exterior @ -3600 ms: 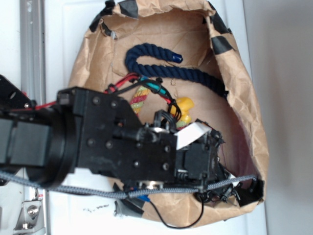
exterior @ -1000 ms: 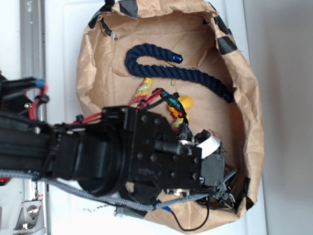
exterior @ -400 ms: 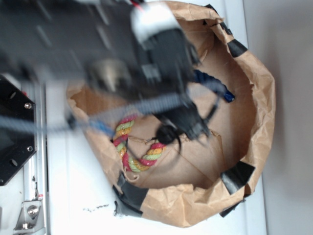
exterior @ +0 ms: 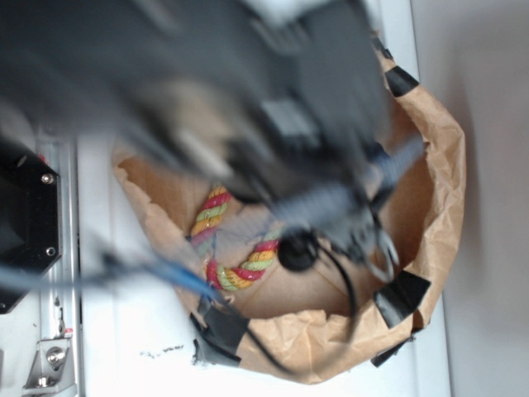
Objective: Grab the silver keys.
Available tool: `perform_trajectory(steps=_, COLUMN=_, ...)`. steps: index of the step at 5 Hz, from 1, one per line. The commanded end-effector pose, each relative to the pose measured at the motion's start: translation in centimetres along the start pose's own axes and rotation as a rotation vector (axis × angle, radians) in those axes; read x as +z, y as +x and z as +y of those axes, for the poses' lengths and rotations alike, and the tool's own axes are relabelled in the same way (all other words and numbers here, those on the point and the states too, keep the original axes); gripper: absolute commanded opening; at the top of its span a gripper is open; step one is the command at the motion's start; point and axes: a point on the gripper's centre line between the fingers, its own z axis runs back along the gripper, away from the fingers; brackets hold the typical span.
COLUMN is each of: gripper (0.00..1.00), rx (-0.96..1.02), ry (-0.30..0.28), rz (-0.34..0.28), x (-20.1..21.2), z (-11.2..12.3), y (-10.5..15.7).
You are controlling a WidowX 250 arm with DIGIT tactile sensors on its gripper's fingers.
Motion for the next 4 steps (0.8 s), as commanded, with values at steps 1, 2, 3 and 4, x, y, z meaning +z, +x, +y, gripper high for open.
perform_trajectory(steps=1, gripper=0.0, rx=-0.013, ry=-0.003, rz=-0.088, x=1.06, z=-1.52, y=1.37)
perform_trajectory(steps=2, gripper=0.0, rx=-0.017, ry=-0.03, rz=-0.116, x=1.01, z=-1.38, y=1.88)
perform_trajectory(steps=3, gripper=0.0, rx=0.0, ry=-0.045, rz=-0.132, x=0.84, z=-1.06, y=2.09)
perform_trajectory(steps=4, gripper=0.0, rx=0.005, ry=-0.037, rz=-0.143, x=0.39, z=-0.88, y=2.21)
